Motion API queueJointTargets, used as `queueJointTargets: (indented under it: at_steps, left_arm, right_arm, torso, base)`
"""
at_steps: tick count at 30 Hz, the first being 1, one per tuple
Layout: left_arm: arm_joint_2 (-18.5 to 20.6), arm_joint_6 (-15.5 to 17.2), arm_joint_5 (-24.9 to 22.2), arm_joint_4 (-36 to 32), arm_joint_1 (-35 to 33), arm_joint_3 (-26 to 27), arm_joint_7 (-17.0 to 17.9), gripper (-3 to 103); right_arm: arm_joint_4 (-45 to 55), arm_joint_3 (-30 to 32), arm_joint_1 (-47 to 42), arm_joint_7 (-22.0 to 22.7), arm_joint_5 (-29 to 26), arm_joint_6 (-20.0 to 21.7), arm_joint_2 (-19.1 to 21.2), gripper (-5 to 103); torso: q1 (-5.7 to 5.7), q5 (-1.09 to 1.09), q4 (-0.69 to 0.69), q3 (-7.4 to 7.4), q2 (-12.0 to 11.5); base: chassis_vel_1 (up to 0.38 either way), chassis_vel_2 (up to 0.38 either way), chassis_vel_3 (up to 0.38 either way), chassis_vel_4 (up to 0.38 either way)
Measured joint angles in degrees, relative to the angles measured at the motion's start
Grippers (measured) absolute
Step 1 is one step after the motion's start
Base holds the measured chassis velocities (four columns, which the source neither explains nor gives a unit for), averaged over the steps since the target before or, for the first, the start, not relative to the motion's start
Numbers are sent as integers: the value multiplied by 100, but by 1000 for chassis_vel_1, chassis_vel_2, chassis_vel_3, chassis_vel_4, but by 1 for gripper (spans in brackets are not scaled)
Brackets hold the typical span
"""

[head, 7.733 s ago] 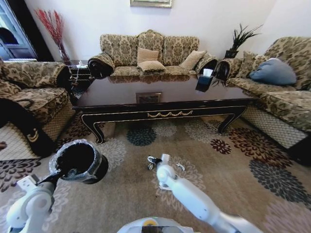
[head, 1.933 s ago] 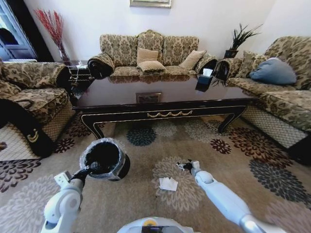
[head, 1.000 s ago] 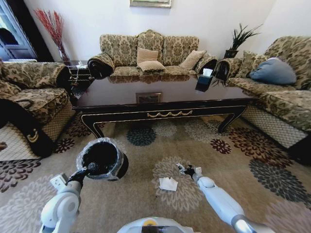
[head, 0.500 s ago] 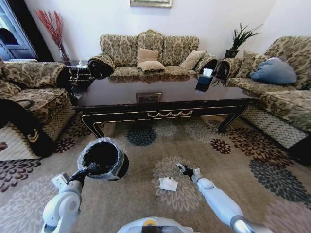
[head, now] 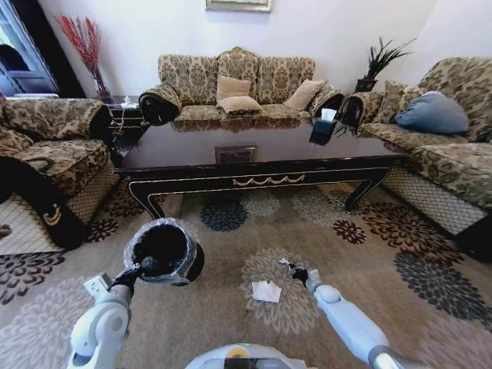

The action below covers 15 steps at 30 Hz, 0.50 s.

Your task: Move to the front of the table and pick up the trash from the floor, then place it into the trash bin.

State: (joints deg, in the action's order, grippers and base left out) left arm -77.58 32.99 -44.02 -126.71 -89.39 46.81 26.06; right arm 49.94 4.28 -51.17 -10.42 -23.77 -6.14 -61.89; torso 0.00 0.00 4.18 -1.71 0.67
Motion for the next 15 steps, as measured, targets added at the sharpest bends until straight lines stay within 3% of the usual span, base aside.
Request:
queueJointTargets:
  at_steps: [4, 6, 8, 15]
  left_arm:
    - [7, -4, 5, 1, 2, -30, 0, 2]
    - [-28, -4, 33, 16, 13, -98, 0, 2]
    - [-69, -4, 65, 83, 121, -241, -27, 2]
    - [-49, -2, 82, 197, 233, -330, -76, 2]
  right_arm:
    - [285, 17, -2, 17, -228, -99, 95, 0]
    - [777, -89, 15, 77, -623, -99, 251, 0]
    - [2108, -570, 184, 385, -1280, -122, 541, 0]
    - [3337, -1596, 818, 735, -1356, -431, 955, 0]
  torso:
    - [0, 0, 1, 0, 0]
    - [0, 0, 0, 0, 0]
    - [0, -1, 0, 0, 0]
    - [0, 0, 0, 0, 0]
  base:
    - [0, 0, 0, 0]
    - [0, 0, 0, 0]
    - [0, 0, 0, 0]
    - [0, 0, 0, 0]
